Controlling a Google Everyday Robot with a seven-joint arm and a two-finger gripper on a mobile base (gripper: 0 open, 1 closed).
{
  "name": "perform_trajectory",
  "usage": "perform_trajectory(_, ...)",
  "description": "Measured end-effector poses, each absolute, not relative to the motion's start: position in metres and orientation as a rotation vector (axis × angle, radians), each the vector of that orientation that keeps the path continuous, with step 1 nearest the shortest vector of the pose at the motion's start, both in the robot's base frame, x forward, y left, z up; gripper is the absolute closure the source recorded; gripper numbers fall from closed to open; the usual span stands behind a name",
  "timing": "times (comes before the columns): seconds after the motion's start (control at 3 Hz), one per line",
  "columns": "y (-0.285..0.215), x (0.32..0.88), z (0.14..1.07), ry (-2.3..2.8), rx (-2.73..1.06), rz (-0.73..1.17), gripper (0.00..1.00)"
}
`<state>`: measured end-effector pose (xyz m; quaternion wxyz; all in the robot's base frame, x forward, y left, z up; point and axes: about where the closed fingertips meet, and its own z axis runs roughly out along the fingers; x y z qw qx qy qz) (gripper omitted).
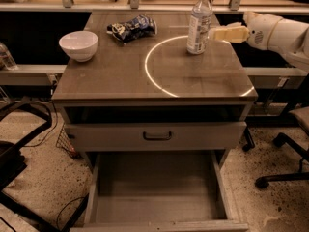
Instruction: Move blue plastic bottle near white bowl
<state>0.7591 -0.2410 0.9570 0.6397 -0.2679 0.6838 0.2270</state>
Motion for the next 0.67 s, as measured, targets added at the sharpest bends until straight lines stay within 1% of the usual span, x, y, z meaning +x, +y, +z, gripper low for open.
perform_trajectory(0.33,-0.219,0.793,0.945,1.559,-0.628,0.540,0.00)
perform_trajectory(0.67,-0.206,0.810,0.938,1.559,-0.638,0.550,0.00)
